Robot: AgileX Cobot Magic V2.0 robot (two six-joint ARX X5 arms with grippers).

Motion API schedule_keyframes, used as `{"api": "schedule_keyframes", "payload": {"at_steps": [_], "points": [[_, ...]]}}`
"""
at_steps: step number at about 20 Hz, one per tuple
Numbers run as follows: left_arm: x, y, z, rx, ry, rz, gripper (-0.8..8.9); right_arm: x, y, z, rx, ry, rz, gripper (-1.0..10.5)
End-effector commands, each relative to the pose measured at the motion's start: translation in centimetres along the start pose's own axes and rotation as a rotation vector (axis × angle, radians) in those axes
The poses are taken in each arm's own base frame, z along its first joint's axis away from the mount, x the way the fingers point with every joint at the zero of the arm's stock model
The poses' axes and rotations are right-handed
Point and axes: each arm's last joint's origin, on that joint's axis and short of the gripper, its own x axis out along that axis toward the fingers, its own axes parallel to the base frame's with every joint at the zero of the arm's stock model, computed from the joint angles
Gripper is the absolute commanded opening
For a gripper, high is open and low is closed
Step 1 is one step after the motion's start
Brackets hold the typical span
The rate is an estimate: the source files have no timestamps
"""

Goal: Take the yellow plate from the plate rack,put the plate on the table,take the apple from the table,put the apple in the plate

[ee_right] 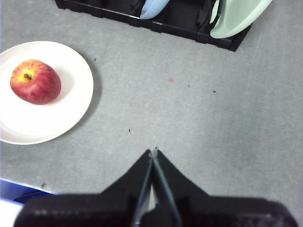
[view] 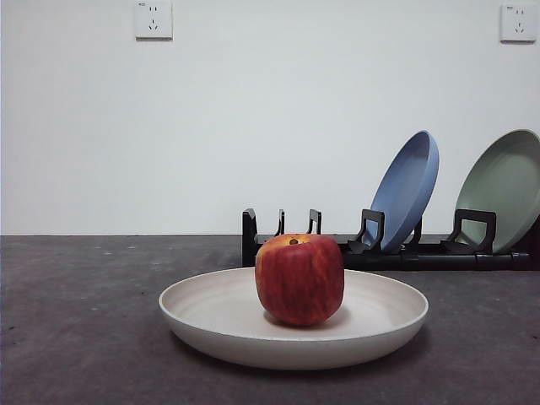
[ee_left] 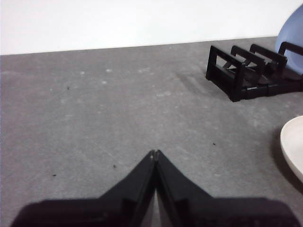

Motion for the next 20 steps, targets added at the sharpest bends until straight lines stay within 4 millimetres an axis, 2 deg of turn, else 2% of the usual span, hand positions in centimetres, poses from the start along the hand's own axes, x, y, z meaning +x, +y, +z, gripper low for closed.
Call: {"api": "schedule_keyframes", "payload": {"at_steps": [1, 15, 18, 20], "points": [[0.1, 0.0, -0.2, -0.062, -0.004, -0.012, -0.04, 0.0, 0.0, 0.0, 0.011, -0.002, -0.004, 0.0], [0.1, 0.0, -0.3, -0.064, 0.008, -0.005, -0.04, -0.3, -0.4, -0.2, 0.022, -0.021, -0.028, 0.0], [0.2, 0.0, -0.3, -0.065, 0.010, -0.005, -0.04, -1.4, -1.7, -1.0, 0.124, -0.083, -0.111, 0.0], [0.2, 0.0, -0.3, -0.065, 0.012, -0.005, -0.04, -2.6, -2.7, -1.5, 0.261, -0.197, -0.190, 0.0]]}}
